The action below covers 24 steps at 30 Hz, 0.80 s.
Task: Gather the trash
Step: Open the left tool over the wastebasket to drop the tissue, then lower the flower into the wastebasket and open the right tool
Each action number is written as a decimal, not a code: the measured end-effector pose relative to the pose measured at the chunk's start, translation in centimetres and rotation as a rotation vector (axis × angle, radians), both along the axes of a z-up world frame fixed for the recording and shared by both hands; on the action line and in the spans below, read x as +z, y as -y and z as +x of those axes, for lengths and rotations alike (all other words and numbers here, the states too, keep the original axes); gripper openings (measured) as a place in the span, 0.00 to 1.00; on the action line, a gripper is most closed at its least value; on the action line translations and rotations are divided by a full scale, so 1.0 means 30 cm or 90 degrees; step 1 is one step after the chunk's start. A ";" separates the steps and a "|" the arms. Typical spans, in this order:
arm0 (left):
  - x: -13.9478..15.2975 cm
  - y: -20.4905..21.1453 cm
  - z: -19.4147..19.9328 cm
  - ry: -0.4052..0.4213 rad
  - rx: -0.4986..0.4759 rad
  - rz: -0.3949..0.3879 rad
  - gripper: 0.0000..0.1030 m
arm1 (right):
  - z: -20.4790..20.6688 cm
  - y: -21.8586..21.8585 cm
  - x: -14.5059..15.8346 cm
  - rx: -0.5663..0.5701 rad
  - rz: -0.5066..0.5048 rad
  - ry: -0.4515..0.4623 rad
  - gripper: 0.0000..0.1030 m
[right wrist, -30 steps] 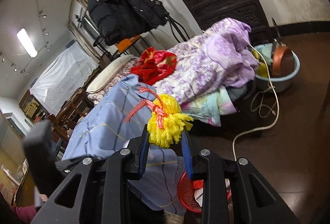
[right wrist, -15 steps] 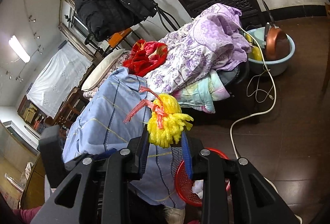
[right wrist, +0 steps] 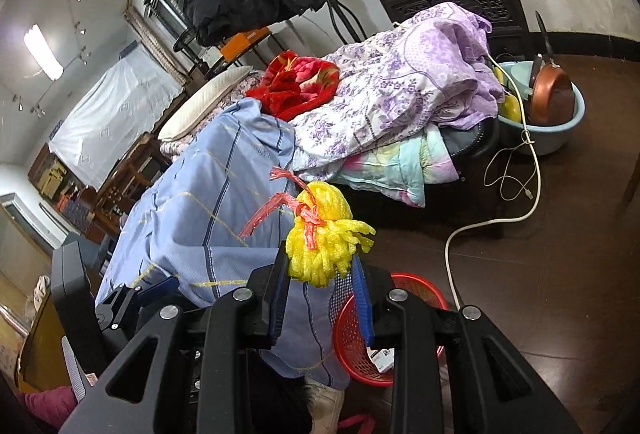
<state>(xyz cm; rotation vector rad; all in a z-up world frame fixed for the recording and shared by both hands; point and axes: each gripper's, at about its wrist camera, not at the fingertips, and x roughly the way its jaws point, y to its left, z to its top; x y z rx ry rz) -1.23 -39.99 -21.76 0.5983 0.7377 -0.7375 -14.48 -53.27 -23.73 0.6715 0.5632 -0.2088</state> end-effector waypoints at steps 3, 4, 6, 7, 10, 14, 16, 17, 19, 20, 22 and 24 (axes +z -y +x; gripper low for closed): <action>-0.014 0.000 -0.014 0.009 -0.011 0.007 0.93 | 0.012 -0.021 0.006 0.010 -0.017 -0.008 0.28; -0.019 0.001 -0.019 0.012 -0.015 0.013 0.93 | 0.018 -0.031 0.003 0.013 -0.023 -0.012 0.28; -0.023 0.000 -0.023 0.014 -0.018 0.014 0.93 | 0.030 -0.046 -0.012 0.017 -0.023 -0.020 0.28; -0.024 -0.001 -0.021 0.010 -0.020 0.012 0.93 | 0.035 -0.048 -0.018 0.019 -0.019 -0.023 0.28; -0.029 -0.001 -0.007 -0.007 -0.017 0.005 0.93 | 0.052 -0.055 -0.047 0.025 -0.005 -0.031 0.28; -0.033 0.001 0.014 -0.034 -0.009 -0.007 0.93 | 0.062 -0.057 -0.083 0.028 0.004 -0.041 0.28; -0.032 0.000 0.016 -0.039 -0.007 -0.016 0.93 | 0.066 -0.053 -0.106 0.026 0.011 -0.048 0.28; -0.030 -0.002 0.016 -0.042 -0.007 -0.021 0.93 | 0.068 -0.050 -0.118 0.024 0.015 -0.052 0.28; -0.022 -0.012 0.019 -0.046 -0.005 -0.035 0.93 | 0.076 -0.044 -0.158 0.022 0.025 -0.067 0.28; -0.019 -0.016 0.021 -0.049 -0.004 -0.041 0.93 | 0.082 -0.042 -0.176 0.024 0.028 -0.075 0.28; -0.014 -0.025 0.028 -0.056 0.000 -0.052 0.93 | 0.099 -0.043 -0.224 0.028 0.031 -0.099 0.28; -0.011 -0.030 0.034 -0.062 0.006 -0.060 0.93 | 0.114 -0.042 -0.270 0.031 0.030 -0.122 0.28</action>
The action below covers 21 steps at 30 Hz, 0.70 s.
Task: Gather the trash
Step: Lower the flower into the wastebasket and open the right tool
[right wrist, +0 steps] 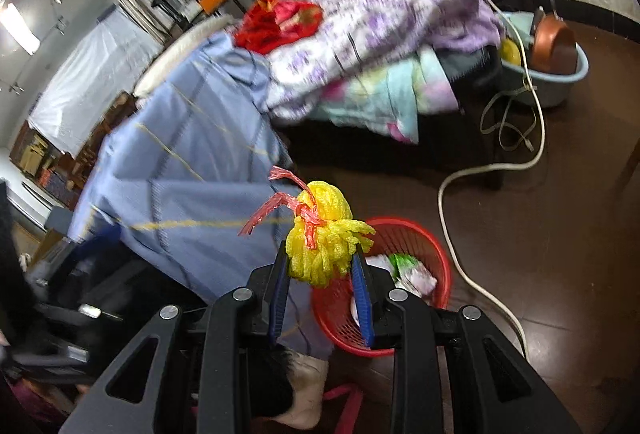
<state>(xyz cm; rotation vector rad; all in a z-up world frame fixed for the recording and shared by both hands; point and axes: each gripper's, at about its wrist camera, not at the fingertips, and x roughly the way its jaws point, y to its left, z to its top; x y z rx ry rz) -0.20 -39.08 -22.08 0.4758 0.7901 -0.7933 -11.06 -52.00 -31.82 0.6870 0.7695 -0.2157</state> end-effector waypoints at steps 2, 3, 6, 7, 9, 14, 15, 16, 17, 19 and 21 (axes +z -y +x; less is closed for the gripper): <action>0.004 -0.008 0.006 -0.004 0.006 -0.007 0.93 | 0.022 -0.004 -0.058 0.007 -0.003 -0.025 0.28; 0.004 -0.010 0.008 -0.006 0.009 -0.009 0.93 | 0.033 -0.005 -0.087 0.009 -0.006 -0.035 0.28; 0.002 -0.009 0.012 -0.012 0.014 -0.012 0.93 | 0.073 -0.006 -0.189 0.013 -0.006 -0.075 0.28; 0.003 -0.009 0.014 -0.014 0.014 -0.014 0.93 | 0.086 -0.003 -0.231 0.013 0.002 -0.091 0.28; 0.004 -0.010 0.018 -0.018 0.016 -0.018 0.93 | 0.108 0.000 -0.283 0.014 0.011 -0.109 0.28; 0.004 -0.012 0.020 -0.026 0.017 -0.026 0.93 | 0.178 0.003 -0.401 0.024 0.012 -0.144 0.28; 0.004 -0.014 0.020 -0.026 0.017 -0.027 0.93 | 0.193 0.004 -0.421 0.025 0.015 -0.149 0.28; 0.004 -0.018 0.021 -0.027 0.017 -0.026 0.93 | 0.215 0.001 -0.446 0.028 0.018 -0.156 0.28; 0.004 -0.018 0.023 -0.028 0.017 -0.026 0.93 | 0.227 -0.001 -0.460 0.031 0.019 -0.163 0.28; 0.002 -0.018 0.026 -0.034 0.019 -0.028 0.93 | 0.260 -0.017 -0.495 0.041 0.017 -0.176 0.28; 0.003 -0.019 0.029 -0.037 0.021 -0.030 0.93 | 0.281 -0.033 -0.515 0.050 0.014 -0.184 0.28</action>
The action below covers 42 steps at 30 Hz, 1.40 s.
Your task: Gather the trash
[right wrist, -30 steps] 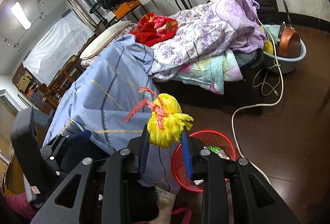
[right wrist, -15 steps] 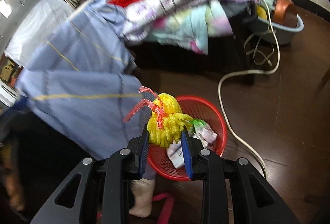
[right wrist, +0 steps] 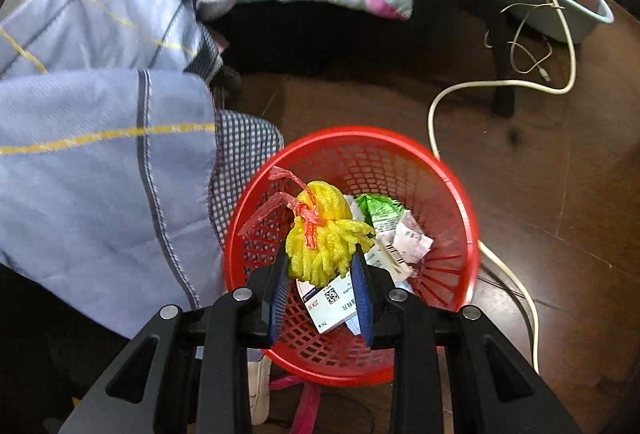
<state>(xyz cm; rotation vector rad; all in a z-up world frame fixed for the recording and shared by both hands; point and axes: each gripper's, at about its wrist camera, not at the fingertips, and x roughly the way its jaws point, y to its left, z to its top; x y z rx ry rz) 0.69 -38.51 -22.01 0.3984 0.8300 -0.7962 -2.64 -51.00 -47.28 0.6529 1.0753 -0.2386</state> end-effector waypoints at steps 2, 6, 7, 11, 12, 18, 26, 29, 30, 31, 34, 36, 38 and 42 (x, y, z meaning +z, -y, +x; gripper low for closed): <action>0.000 -0.003 0.002 -0.003 0.001 -0.001 0.93 | 0.015 -0.014 -0.019 0.006 0.000 -0.005 0.28; -0.001 -0.002 0.004 -0.008 0.001 -0.005 0.93 | 0.047 -0.023 -0.061 0.002 -0.003 -0.015 0.28; -0.001 -0.002 0.006 -0.010 0.002 -0.005 0.93 | 0.062 -0.019 -0.080 -0.001 -0.008 -0.023 0.28; -0.002 -0.002 0.007 -0.011 0.002 -0.004 0.93 | 0.105 -0.005 -0.142 -0.004 -0.013 -0.057 0.30; -0.002 -0.001 0.008 -0.012 0.002 -0.004 0.93 | 0.113 -0.002 -0.153 -0.002 -0.013 -0.064 0.31; -0.006 -0.001 0.012 -0.016 0.002 -0.001 0.93 | 0.107 -0.001 -0.140 0.006 -0.025 -0.065 0.33; -0.008 -0.002 0.014 -0.017 0.002 0.000 0.93 | 0.080 0.014 -0.111 0.017 -0.012 -0.038 0.40; -0.008 -0.002 0.014 -0.018 0.002 -0.001 0.93 | 0.075 0.020 -0.113 -0.001 -0.023 -0.044 0.45; -0.009 -0.002 0.015 -0.020 0.002 -0.001 0.93 | 0.066 0.027 -0.107 -0.009 -0.013 -0.035 0.45; -0.012 -0.003 0.017 -0.022 0.003 -0.002 0.93 | 0.064 0.031 -0.107 -0.010 -0.012 -0.033 0.45; -0.015 -0.005 0.017 -0.023 0.004 -0.002 0.93 | 0.048 0.039 -0.084 -0.019 -0.019 -0.020 0.45; -0.015 -0.005 0.018 -0.024 0.003 -0.001 0.93 | 0.023 0.049 -0.044 -0.031 -0.014 0.004 0.45; -0.020 -0.004 0.019 -0.025 0.002 0.004 0.93 | 0.001 0.051 -0.014 -0.032 -0.019 0.012 0.45; -0.026 0.003 0.021 -0.029 -0.003 0.014 0.93 | -0.065 0.061 0.077 -0.027 -0.047 0.013 0.45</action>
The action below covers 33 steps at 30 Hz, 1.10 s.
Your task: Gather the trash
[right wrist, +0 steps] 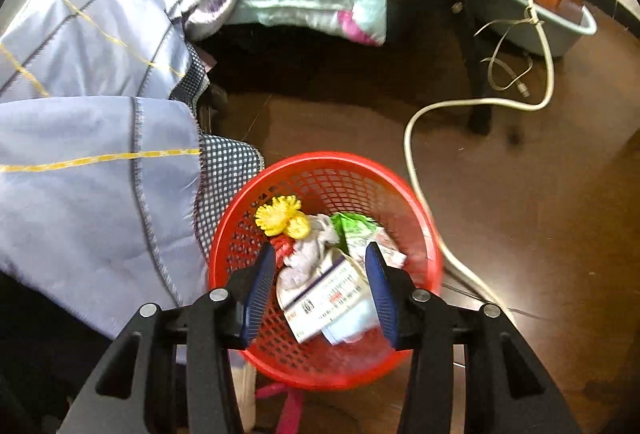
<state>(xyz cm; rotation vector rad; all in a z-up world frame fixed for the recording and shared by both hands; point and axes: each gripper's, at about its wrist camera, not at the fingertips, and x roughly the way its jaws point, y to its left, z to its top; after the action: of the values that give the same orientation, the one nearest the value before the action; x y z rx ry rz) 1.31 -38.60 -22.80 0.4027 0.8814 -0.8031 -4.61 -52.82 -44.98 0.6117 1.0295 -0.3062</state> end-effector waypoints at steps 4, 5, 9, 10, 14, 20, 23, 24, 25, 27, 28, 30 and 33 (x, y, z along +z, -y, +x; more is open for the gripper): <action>-0.018 0.038 -0.007 -0.008 -0.009 0.034 0.93 | -0.094 0.006 0.146 0.018 -0.047 -0.003 0.45; -0.020 0.046 -0.013 -0.001 -0.011 0.043 0.93 | -0.113 0.004 0.178 0.022 -0.055 -0.003 0.45; -0.029 0.072 -0.028 -0.029 -0.027 0.040 0.93 | -0.197 0.007 0.353 0.035 -0.089 -0.017 0.49; -0.036 0.080 -0.030 -0.045 -0.034 0.039 0.93 | -0.216 0.006 0.393 0.038 -0.097 -0.025 0.51; -0.046 0.089 -0.044 -0.058 -0.048 0.040 0.93 | -0.294 -0.008 0.544 0.037 -0.119 -0.044 0.59; -0.004 0.039 -0.081 -0.008 -0.047 0.024 0.93 | -0.363 -0.084 0.656 0.047 -0.089 -0.026 0.60; 0.016 0.003 -0.103 0.007 -0.049 0.018 0.93 | -0.363 -0.157 0.662 0.060 -0.105 -0.010 0.61; 0.018 -0.009 -0.107 0.007 -0.049 0.019 0.93 | -0.364 -0.168 0.660 0.062 -0.110 -0.010 0.62; 0.017 -0.023 -0.110 0.008 -0.046 0.023 0.93 | -0.361 -0.186 0.654 0.066 -0.115 -0.010 0.63; 0.019 -0.035 -0.112 0.011 -0.041 0.025 0.93 | -0.355 -0.212 0.638 0.074 -0.115 -0.014 0.65; 0.021 -0.042 -0.114 0.013 -0.038 0.024 0.93 | -0.352 -0.219 0.636 0.077 -0.116 -0.014 0.65; 0.022 -0.043 -0.117 0.014 -0.037 0.024 0.93 | -0.347 -0.235 0.635 0.080 -0.122 -0.009 0.65; 0.017 -0.039 -0.120 0.018 -0.041 0.034 0.93 | -0.343 -0.253 0.630 0.085 -0.124 0.001 0.65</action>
<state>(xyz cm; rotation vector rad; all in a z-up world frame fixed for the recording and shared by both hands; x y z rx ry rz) -2.29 -37.41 -22.28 0.4899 0.8682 -0.8325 -14.89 -45.24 -26.06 0.3660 1.0208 -0.2841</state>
